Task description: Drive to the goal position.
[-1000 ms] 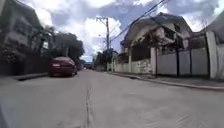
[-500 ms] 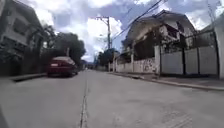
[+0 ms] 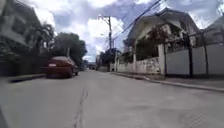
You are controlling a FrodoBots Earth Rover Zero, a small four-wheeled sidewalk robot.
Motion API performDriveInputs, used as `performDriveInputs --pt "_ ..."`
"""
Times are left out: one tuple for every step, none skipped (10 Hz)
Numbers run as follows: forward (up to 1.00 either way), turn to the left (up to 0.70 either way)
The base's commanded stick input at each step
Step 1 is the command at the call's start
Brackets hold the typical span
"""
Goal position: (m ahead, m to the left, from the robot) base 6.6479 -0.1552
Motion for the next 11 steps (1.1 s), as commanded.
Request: performDriveInputs --pt "0.7 -0.35" --pt "0.7 -0.34" --pt "0.7 -0.28" --pt "0.7 -0.14" --pt "0.7 0.0" --pt "0.7 0.0" --pt "0.7 0.0" --pt "0.7 0.0" --pt "0.7 0.0" --pt "0.7 0.0" --pt "0.7 0.0"
